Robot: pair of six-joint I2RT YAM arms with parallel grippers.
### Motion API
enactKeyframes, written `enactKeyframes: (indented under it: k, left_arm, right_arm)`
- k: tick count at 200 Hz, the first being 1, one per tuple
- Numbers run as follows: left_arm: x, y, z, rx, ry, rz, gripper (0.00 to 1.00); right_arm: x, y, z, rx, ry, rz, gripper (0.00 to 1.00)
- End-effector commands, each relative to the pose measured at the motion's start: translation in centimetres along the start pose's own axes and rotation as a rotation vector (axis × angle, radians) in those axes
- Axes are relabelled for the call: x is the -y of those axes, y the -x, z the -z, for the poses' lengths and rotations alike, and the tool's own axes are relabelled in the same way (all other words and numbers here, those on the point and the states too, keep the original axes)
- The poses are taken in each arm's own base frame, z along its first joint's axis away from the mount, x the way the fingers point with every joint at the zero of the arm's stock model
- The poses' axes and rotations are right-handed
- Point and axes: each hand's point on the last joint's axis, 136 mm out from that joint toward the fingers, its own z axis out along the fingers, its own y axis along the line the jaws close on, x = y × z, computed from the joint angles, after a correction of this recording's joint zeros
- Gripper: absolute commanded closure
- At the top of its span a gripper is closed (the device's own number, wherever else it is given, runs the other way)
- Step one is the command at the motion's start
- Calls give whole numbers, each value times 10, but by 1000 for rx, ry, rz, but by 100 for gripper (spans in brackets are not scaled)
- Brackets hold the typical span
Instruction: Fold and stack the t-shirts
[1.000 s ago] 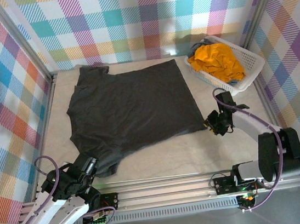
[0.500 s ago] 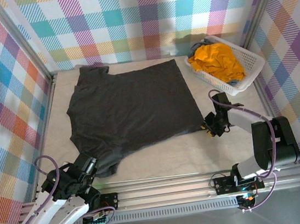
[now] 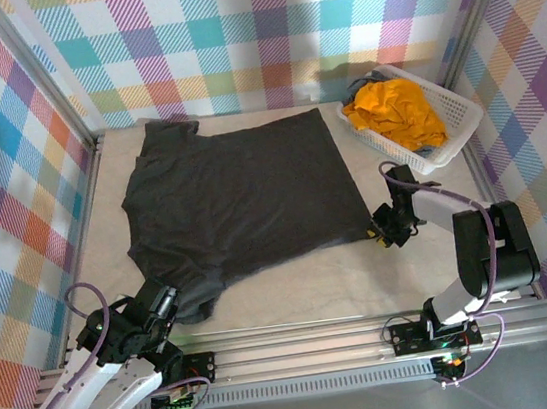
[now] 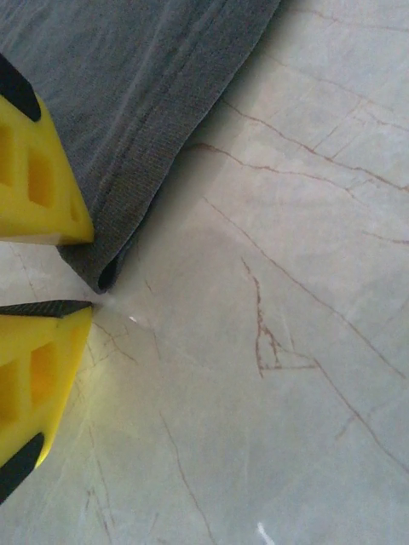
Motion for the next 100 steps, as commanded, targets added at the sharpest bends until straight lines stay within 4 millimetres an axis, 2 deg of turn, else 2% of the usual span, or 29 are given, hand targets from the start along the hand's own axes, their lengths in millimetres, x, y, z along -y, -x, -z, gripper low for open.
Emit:
enactKeyframes:
  k: [1, 29, 70, 100]
  left_arm:
    - [-4, -3, -7, -5, 30, -33, 100]
    - [-3, -4, -7, -7, 26, -34, 100]
    - [-3, -4, -7, -8, 24, -34, 100]
    - [-1, -4, -5, -12, 18, -37, 100]
  right_arm:
    - [-35, 21, -5, 63, 87, 57, 75]
    - [-38, 19, 0, 60, 62, 63, 73]
    - [-21, 11, -12, 28, -11, 30, 73]
    - [-28, 17, -7, 45, -17, 51, 72]
